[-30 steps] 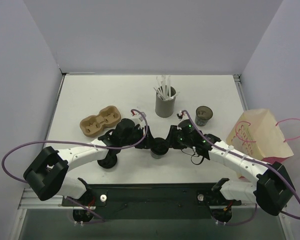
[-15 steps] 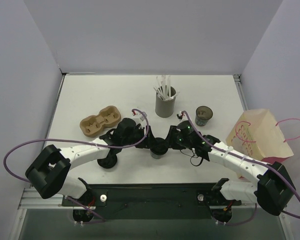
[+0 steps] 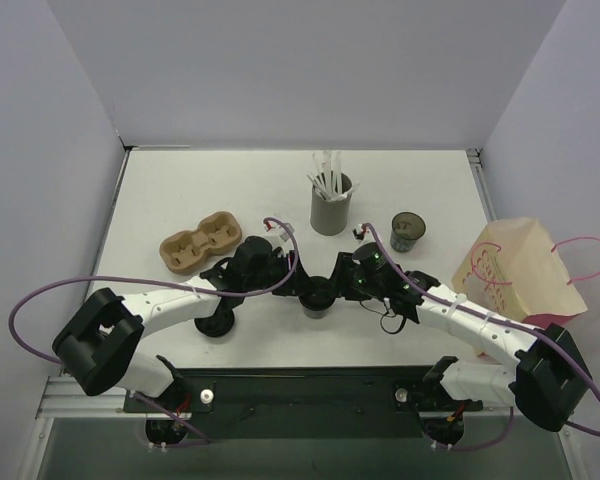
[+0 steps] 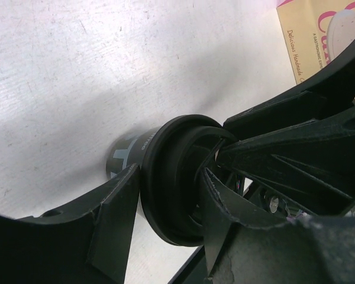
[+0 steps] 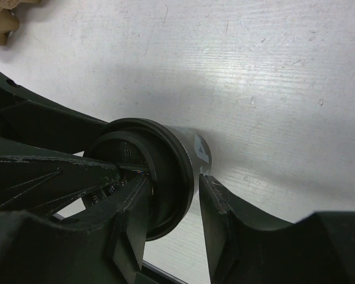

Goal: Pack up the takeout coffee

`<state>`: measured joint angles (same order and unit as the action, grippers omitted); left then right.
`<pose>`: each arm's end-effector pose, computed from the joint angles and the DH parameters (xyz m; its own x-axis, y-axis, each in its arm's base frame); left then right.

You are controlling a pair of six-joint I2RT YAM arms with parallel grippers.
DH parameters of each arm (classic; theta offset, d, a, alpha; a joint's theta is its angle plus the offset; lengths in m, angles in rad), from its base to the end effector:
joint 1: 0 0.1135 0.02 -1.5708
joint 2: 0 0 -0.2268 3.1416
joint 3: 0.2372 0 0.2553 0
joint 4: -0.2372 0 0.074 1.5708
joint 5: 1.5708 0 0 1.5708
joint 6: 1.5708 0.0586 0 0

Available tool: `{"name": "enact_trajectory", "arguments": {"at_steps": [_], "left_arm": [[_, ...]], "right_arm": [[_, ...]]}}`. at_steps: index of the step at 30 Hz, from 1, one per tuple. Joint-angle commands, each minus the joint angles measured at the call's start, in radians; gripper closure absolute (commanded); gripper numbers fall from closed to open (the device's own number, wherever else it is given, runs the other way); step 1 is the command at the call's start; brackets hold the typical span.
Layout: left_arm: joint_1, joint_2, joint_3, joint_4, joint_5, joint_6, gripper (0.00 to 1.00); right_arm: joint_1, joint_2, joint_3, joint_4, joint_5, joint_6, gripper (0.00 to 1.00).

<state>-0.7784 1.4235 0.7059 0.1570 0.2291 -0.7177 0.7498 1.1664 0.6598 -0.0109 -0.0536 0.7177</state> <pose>0.2214 -0.2371 0.1502 -0.8250 -0.0860 -0.5586 0.3693 0.6662 -0.6480 0.2116 0.2013 0.1885 -0.7427 0.2058 -0.6372 -0.3002 0.7483 0.5915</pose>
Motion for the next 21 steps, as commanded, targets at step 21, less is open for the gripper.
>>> {"name": "enact_trajectory", "arguments": {"at_steps": [21], "left_arm": [[-0.007, 0.025, -0.169, 0.019, -0.079, -0.003, 0.5]], "right_arm": [[-0.035, -0.227, -0.083, -0.034, -0.037, 0.09, 0.64]]}}
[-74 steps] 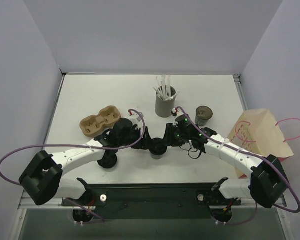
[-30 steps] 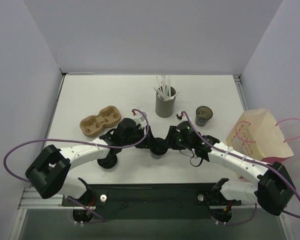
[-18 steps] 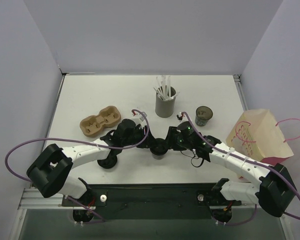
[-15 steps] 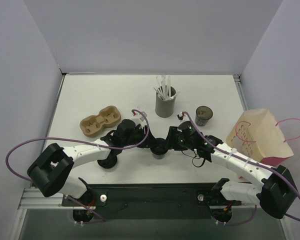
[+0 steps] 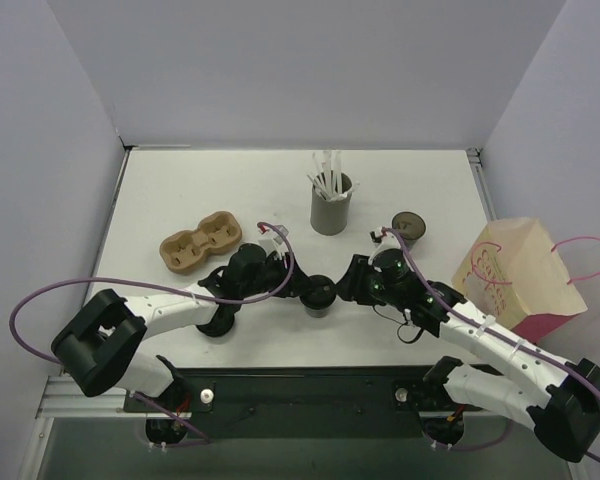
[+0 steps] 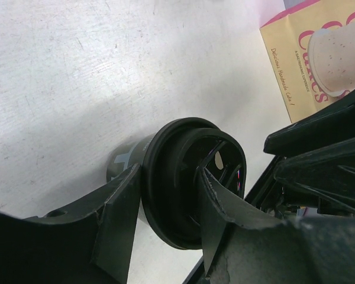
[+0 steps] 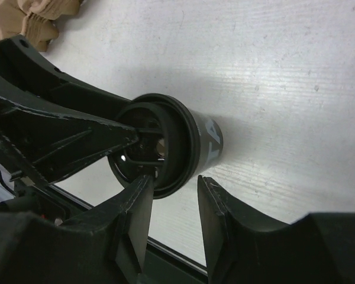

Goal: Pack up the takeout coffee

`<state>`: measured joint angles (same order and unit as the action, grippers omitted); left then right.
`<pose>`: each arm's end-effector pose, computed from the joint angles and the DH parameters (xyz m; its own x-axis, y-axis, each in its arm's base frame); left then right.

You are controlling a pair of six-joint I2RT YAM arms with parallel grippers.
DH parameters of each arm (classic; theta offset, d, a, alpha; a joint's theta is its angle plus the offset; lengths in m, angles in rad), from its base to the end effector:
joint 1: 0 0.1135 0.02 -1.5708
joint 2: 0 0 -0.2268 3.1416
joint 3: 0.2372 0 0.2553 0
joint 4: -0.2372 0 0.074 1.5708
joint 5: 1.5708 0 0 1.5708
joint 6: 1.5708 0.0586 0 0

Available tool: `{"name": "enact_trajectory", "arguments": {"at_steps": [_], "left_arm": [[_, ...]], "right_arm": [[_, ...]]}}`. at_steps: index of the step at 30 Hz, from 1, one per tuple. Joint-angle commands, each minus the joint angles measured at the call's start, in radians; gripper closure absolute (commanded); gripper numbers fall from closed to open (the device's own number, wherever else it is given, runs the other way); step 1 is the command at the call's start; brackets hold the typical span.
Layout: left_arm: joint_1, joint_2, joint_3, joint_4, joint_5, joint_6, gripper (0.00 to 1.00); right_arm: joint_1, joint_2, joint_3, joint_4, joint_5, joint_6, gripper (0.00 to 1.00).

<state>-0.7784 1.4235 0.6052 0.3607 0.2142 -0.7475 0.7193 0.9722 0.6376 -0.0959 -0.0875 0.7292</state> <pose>0.2176 -0.2321 0.1397 -0.7894 -0.1545 -0.5941 0.3889 0.6229 -0.6787 0.1972 0.1795 0.2208 -0.7112 0.2594 -0.6534 -0.3248 0.7030 0.6327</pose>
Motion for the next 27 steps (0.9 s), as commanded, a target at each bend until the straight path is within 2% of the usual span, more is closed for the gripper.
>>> {"name": "enact_trajectory", "arguments": {"at_steps": [1, 11, 17, 25, 27], "left_arm": [[-0.005, 0.02, -0.074, -0.181, -0.067, 0.023, 0.5], [-0.007, 0.0, -0.088, -0.181, -0.079, -0.016, 0.5], [-0.007, -0.064, -0.052, -0.25, -0.091, -0.038, 0.44], [-0.007, -0.123, 0.019, -0.307, -0.098, -0.033, 0.39], [-0.007, -0.118, 0.028, -0.307, -0.098, -0.032, 0.39]], "right_arm": [[-0.006, -0.046, -0.09, 0.065, -0.003, 0.102, 0.65], [-0.004, -0.004, -0.142, 0.182, -0.027, 0.139, 0.66], [-0.006, -0.009, -0.102, 0.133, -0.001, 0.111, 0.66], [0.0, -0.087, -0.105, 0.113, 0.026, 0.15, 0.46], [0.005, -0.09, -0.107, 0.119, 0.032, 0.165, 0.45]]}}
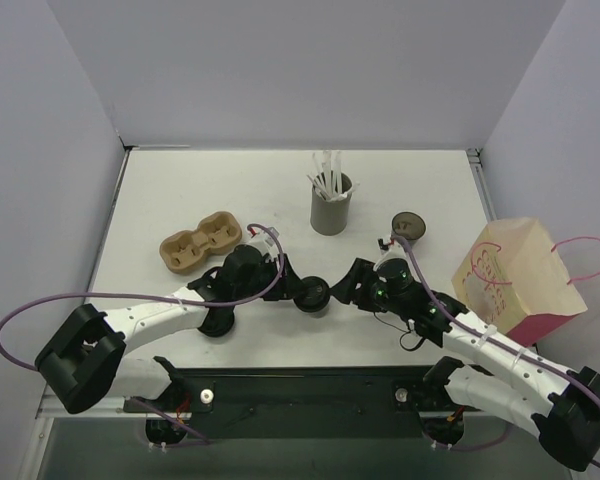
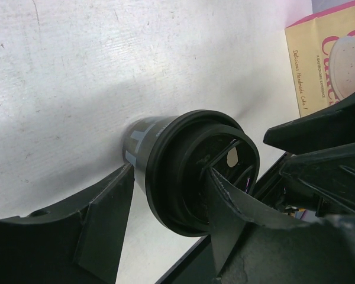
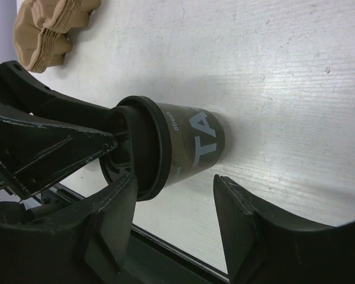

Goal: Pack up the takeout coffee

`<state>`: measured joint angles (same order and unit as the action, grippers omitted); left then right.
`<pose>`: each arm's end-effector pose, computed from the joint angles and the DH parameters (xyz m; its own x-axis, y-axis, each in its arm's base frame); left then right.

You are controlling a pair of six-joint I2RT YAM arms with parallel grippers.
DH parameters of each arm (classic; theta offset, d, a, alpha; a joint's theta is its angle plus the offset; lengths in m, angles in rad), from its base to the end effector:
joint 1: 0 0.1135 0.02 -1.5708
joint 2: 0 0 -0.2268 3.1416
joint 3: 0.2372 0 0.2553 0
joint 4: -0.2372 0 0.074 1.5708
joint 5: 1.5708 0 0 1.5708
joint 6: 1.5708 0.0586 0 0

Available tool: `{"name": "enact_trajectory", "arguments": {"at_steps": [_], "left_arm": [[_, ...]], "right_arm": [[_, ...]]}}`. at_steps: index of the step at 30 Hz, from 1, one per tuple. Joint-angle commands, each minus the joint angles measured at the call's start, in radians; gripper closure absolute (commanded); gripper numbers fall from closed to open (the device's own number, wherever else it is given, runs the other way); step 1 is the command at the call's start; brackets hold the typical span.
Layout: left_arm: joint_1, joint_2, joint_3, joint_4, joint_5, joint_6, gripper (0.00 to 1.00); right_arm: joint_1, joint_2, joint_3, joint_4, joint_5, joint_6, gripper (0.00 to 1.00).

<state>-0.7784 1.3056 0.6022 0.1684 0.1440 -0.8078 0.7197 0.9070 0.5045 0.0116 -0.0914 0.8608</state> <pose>0.2092 -0.2181 0.1503 -0.8166 -0.1993 -0.5416 0.2786 0.6858 -0.6723 0.1878 0.1717 0.1997 -0.7327 0.3620 -0.5763 -0.2519 0.6423 0.7238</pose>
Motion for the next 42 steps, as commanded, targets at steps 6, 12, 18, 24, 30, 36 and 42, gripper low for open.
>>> {"name": "enact_trajectory", "arguments": {"at_steps": [6, 12, 18, 24, 30, 36, 42], "left_arm": [[-0.007, 0.035, 0.064, -0.116, -0.017, 0.033, 0.39], [-0.007, 0.047, 0.076, -0.11, -0.011, 0.033, 0.39], [-0.007, 0.066, 0.077, -0.101, 0.0, 0.032, 0.39], [-0.015, 0.073, 0.07, -0.079, 0.003, 0.019, 0.39], [-0.018, 0.063, 0.059, -0.081, 0.003, 0.015, 0.4], [-0.015, 0.023, 0.128, -0.225, -0.049, 0.079, 0.37], [0.036, 0.026, 0.194, -0.308, -0.046, 0.134, 0.34]], "right_arm": [[0.052, 0.01, 0.057, 0.011, 0.082, 0.041, 0.44], [0.119, 0.032, 0.063, 0.037, 0.159, 0.069, 0.43], [0.132, 0.082, 0.059, 0.066, 0.214, 0.106, 0.43], [0.132, 0.148, 0.066, 0.111, 0.225, 0.13, 0.44], [0.112, 0.193, 0.065, 0.113, 0.184, 0.084, 0.58], [0.026, 0.263, 0.123, 0.056, -0.014, -0.101, 0.62], [0.001, 0.369, 0.264, -0.058, -0.116, -0.308, 0.62]]}}
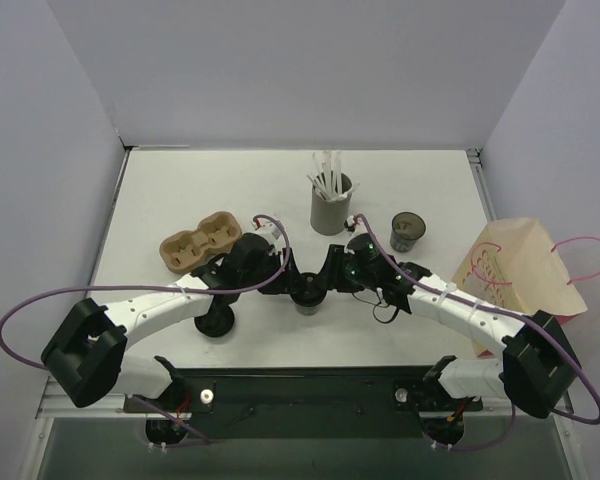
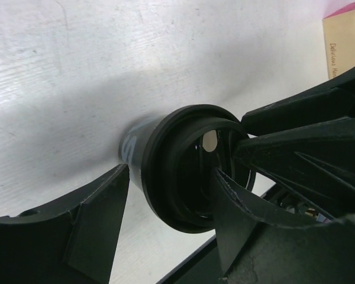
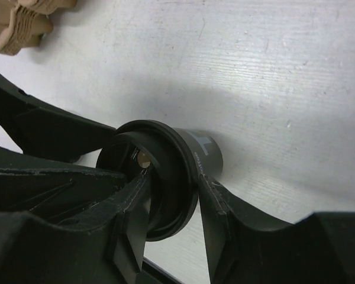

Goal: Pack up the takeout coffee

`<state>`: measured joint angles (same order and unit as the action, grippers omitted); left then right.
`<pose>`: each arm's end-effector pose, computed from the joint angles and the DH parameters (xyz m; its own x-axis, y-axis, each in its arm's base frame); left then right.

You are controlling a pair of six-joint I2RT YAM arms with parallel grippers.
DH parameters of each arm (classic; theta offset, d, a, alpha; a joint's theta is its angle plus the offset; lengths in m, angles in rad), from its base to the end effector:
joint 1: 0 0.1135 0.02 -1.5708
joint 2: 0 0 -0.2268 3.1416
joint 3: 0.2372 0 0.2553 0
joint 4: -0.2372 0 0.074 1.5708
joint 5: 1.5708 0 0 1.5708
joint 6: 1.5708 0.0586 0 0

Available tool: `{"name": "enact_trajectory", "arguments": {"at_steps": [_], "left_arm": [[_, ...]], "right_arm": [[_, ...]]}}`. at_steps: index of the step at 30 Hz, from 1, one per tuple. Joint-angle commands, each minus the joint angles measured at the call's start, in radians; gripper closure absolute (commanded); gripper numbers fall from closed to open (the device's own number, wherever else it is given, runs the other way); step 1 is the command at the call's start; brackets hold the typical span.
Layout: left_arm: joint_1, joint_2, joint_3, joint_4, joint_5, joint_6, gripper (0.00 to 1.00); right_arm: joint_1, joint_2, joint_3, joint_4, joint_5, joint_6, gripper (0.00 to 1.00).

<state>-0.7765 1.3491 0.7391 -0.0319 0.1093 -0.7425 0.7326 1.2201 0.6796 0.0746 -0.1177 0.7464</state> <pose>0.2194 -0.2245 0.1626 -0.8278 -0.1289 -0.5460 0.2704 0.7610 -0.5897 0.2213 0.2083 0.1909 -0.7491 0.2331 -0.6201 -0.3181 0.6945 0.6454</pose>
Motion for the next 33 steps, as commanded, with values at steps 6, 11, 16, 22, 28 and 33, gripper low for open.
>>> {"name": "enact_trajectory", "arguments": {"at_steps": [6, 11, 16, 22, 28, 33], "left_arm": [[0.094, 0.024, 0.049, -0.094, 0.085, 0.103, 0.32], [0.094, 0.036, 0.006, -0.022, 0.128, 0.104, 0.32], [0.094, 0.032, 0.0, -0.013, 0.148, 0.111, 0.32], [0.111, 0.008, 0.034, -0.054, 0.151, 0.146, 0.3], [0.135, 0.035, 0.051, -0.106, 0.145, 0.184, 0.3], [0.137, 0.045, 0.031, -0.083, 0.138, 0.183, 0.35]], "right_arm": [[-0.024, 0.117, 0.156, -0.16, -0.152, -0.288, 0.63], [-0.029, 0.14, 0.179, -0.162, -0.175, -0.341, 0.63], [-0.036, 0.188, 0.233, -0.19, -0.215, -0.397, 0.63], [-0.036, 0.213, 0.265, -0.214, -0.237, -0.478, 0.63], [-0.036, 0.225, 0.299, -0.228, -0.244, -0.544, 0.63], [-0.041, 0.239, 0.333, -0.242, -0.25, -0.553, 0.63]]}}
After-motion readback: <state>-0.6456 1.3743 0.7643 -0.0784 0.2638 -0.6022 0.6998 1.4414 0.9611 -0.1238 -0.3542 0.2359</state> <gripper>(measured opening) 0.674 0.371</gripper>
